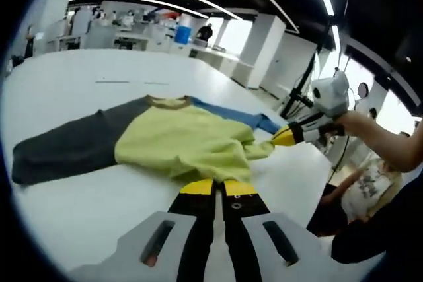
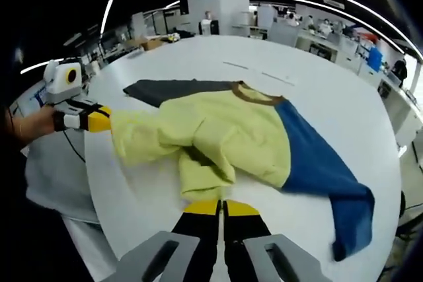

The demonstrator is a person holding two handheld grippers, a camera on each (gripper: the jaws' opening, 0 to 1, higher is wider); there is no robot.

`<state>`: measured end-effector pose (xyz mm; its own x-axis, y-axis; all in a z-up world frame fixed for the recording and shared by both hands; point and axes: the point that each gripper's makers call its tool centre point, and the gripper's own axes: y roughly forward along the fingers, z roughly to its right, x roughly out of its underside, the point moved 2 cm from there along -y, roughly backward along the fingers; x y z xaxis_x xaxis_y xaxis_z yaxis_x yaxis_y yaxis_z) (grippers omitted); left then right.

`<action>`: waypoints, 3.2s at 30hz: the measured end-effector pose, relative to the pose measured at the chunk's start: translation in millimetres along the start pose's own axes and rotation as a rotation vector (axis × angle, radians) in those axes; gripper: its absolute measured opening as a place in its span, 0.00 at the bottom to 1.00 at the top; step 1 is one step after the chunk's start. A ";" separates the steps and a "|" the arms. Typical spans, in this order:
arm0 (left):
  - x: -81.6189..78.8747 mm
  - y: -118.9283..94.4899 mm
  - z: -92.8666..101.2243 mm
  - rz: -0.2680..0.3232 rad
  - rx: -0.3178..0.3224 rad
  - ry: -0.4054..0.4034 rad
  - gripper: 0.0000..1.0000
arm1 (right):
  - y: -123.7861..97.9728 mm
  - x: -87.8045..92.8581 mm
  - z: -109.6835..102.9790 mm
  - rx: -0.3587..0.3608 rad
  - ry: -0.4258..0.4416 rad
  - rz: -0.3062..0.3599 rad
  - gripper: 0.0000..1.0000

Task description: Fold the garment on the visible template until the final outline fits inside the template.

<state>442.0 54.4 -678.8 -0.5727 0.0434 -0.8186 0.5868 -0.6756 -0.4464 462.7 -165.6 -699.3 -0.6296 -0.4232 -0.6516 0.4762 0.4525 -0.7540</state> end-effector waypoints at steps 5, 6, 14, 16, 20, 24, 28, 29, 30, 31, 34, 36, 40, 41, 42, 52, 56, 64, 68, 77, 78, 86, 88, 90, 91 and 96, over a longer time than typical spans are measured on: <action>1.1 -14.5 -8.6 0.011 -0.017 -0.070 0.00 | -12.3 4.4 3.0 0.036 0.094 0.010 0.00; 1.3 -17.8 -11.1 0.017 -0.024 -0.079 0.00 | -14.3 4.9 2.9 0.036 0.104 0.014 0.00; -6.8 -40.4 -22.5 0.045 -0.069 -0.102 0.00 | -34.1 11.3 -6.1 0.036 0.160 0.014 0.00; -8.5 -45.9 -25.7 0.051 -0.077 -0.110 0.00 | -37.1 14.8 -8.4 0.037 0.173 0.001 0.00; -7.8 -55.0 -31.0 0.053 -0.098 -0.116 0.00 | -42.3 25.4 -10.1 0.052 0.192 -0.028 0.00; -2.0 -62.9 -33.8 0.035 -0.112 -0.128 0.00 | -49.6 36.8 -14.3 0.055 0.227 -0.055 0.00; 8.6 -72.4 -36.2 0.007 -0.127 -0.139 0.00 | -57.0 45.4 -18.7 0.066 0.245 -0.076 0.00; 12.8 -75.2 -37.2 -0.006 -0.132 -0.143 0.00 | -59.3 49.1 -21.0 0.072 0.251 -0.084 0.00; 14.4 -76.2 -37.5 -0.011 -0.134 -0.143 0.00 | -61.8 53.8 -22.9 0.080 0.255 -0.095 0.00; 18.6 -79.1 -38.7 -0.023 -0.143 -0.148 0.00 | -62.8 56.6 -24.1 0.085 0.256 -0.101 0.00; 31.4 -86.0 -41.5 -0.058 -0.156 -0.172 0.00 | -65.2 66.6 -29.4 0.095 0.260 -0.114 0.00; 43.0 -90.6 -42.6 -0.098 -0.170 -0.199 0.00 | -65.5 70.4 -32.5 0.101 0.289 -0.083 0.00; 63.5 -96.9 -47.4 -0.153 -0.198 -0.223 0.00 | -66.3 88.2 -40.3 0.120 0.320 -0.104 0.00; 66.0 -97.8 -47.5 -0.156 -0.199 -0.228 0.00 | -66.5 93.7 -41.8 0.137 0.307 -0.114 0.00; 68.6 -98.6 -47.5 -0.160 -0.199 -0.233 0.00 | -66.5 95.3 -41.8 0.146 0.301 -0.115 0.00; 101.1 -100.3 -42.6 -0.277 -0.203 -0.274 0.01 | -62.0 132.3 -47.0 0.255 0.267 -0.178 0.00; 110.9 -102.7 -42.8 -0.318 -0.217 -0.268 0.01 | -60.6 145.6 -52.0 0.258 0.297 -0.205 0.00; 124.5 -102.6 -41.6 -0.389 -0.224 -0.238 0.01 | -55.9 160.4 -46.4 0.272 0.323 -0.231 0.00; 128.0 -103.8 -44.5 -0.403 -0.239 -0.222 0.00 | -55.5 160.5 -46.3 0.267 0.338 -0.228 0.00; 132.8 -104.3 -47.0 -0.422 -0.259 -0.187 0.00 | -55.6 161.6 -48.3 0.244 0.359 -0.223 0.00; 132.4 -104.3 -46.8 -0.424 -0.259 -0.180 0.00 | -55.7 161.8 -48.4 0.240 0.358 -0.225 0.00; 130.2 -105.0 -48.7 -0.422 -0.246 -0.166 0.01 | -56.6 161.8 -47.7 0.225 0.393 -0.227 0.00; 125.6 -105.4 -50.0 -0.407 -0.248 -0.150 0.05 | -57.8 161.6 -47.0 0.224 0.404 -0.227 0.07; 121.1 -104.8 -51.3 -0.398 -0.248 -0.121 0.13 | -59.4 155.6 -44.3 0.235 0.392 -0.188 0.13; 117.0 -103.0 -51.1 -0.381 -0.237 -0.095 0.16 | -60.5 151.6 -44.3 0.230 0.387 -0.170 0.15; 103.6 -97.2 -48.6 -0.326 -0.209 -0.031 0.37 | -63.9 135.4 -39.5 0.224 0.403 -0.094 0.31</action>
<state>353.5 160.4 -737.8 -0.7638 0.2066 -0.6116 0.4732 -0.4652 -0.7481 322.7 -220.8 -736.1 -0.8436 -0.0957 -0.5284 0.4983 0.2271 -0.8367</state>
